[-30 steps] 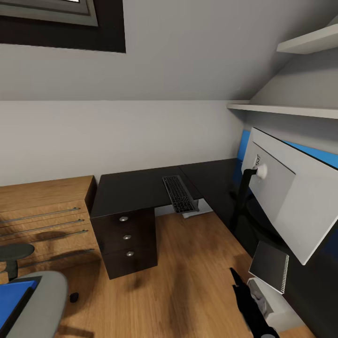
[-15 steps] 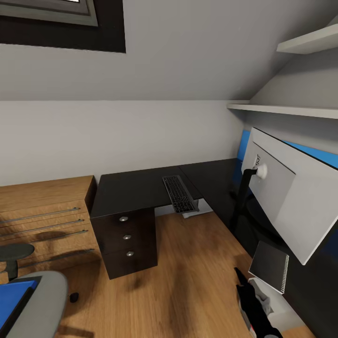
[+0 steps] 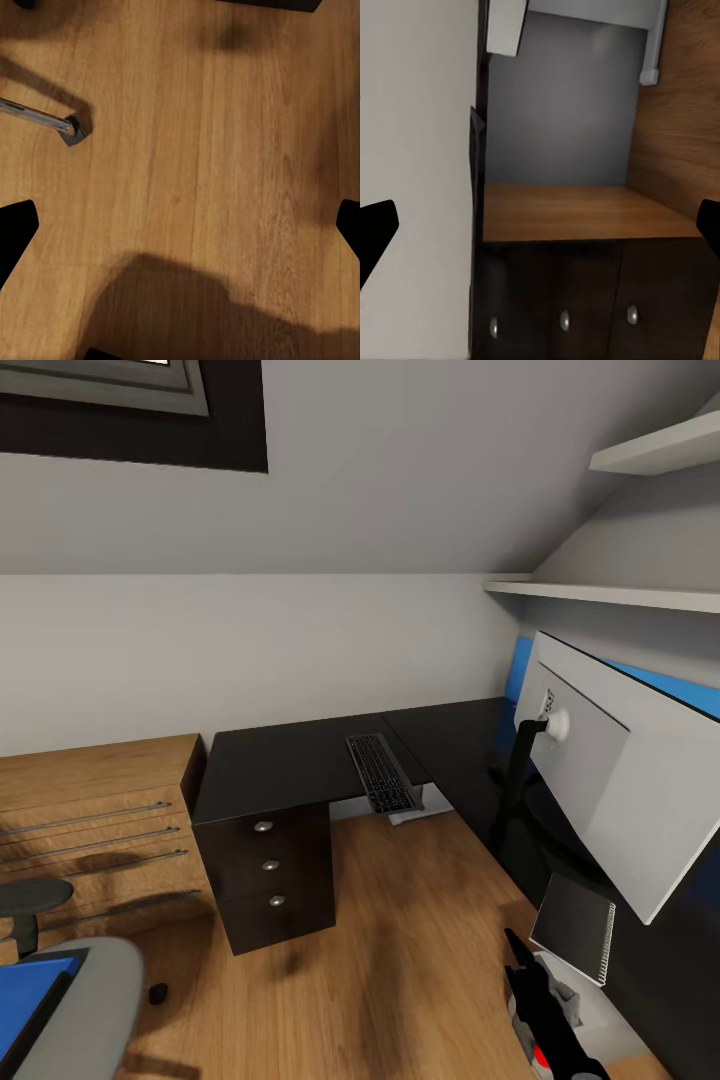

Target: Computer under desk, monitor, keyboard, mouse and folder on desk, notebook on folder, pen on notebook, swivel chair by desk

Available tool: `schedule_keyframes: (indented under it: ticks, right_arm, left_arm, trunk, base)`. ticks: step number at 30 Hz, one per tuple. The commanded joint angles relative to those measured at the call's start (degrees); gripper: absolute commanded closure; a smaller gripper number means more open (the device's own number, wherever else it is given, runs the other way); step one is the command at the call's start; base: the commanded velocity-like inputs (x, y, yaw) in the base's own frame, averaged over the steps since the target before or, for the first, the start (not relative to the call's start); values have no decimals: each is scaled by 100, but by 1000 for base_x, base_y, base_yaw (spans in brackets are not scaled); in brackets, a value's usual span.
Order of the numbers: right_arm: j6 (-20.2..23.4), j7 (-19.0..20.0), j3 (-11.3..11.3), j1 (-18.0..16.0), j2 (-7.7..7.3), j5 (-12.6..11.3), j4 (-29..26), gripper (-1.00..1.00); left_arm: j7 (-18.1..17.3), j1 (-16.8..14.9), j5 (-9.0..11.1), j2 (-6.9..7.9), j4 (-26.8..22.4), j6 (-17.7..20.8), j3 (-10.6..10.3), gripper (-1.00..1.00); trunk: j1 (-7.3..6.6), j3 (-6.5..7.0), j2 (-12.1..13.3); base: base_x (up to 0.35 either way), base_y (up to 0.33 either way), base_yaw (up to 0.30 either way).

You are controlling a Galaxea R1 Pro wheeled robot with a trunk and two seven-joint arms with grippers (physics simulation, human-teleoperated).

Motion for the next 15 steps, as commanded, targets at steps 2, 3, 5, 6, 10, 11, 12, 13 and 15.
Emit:
schedule_keyframes:
  ticks: [2, 3, 5, 6, 10, 11, 12, 13, 15]
  right_arm:
    - [75, 17, -20, -4, -3, -75, 2, -100]
    - [82, 18, -25, -4, -4, -87, 1, -100]
    - [92, 18, -35, -6, -6, -114, -3, -100]
    - [97, 19, -42, -6, -9, -131, -4, -100]
    - [109, 19, -62, -5, -14, -182, -8, -100]
    - [111, 19, -65, -5, -15, -191, -10, -100]
    - [112, 19, -67, -5, -16, -197, -12, -100]
    - [114, 19, -72, -4, -17, -207, -14, -100]
    - [115, 19, -74, -4, -17, -213, -19, -100]
  left_arm:
    - [10, -3, -29, -2, 3, -17, 43, -100]
    - [10, -3, -29, -2, 3, -17, 43, -100]
    - [10, -3, -29, -2, 3, -17, 43, -100]
    - [10, -3, -29, -2, 3, -17, 43, -100]
    - [10, -3, -29, -2, 3, -17, 43, -100]
    - [10, -3, -29, -2, 3, -17, 43, -100]
    - [10, -3, -29, -2, 3, -17, 43, -100]
    - [10, -3, -29, -2, 3, -17, 43, -100]
    - [10, -3, -29, -2, 3, -17, 43, -100]
  trunk:
    - [0, -6, -3]
    - [0, -6, -3]
    - [0, -6, -3]
    - [0, -6, -3]
    - [0, -6, -3]
    - [0, -6, -3]
    - [0, -6, -3]
    - [0, -6, -3]
    - [0, -6, -3]
  base:
    - [0, 0, 0]
    - [0, 0, 0]
    - [0, 0, 0]
    - [0, 0, 0]
    - [0, 0, 0]
    - [0, 0, 0]
    - [0, 0, 0]
    - [0, 0, 0]
    - [0, 0, 0]
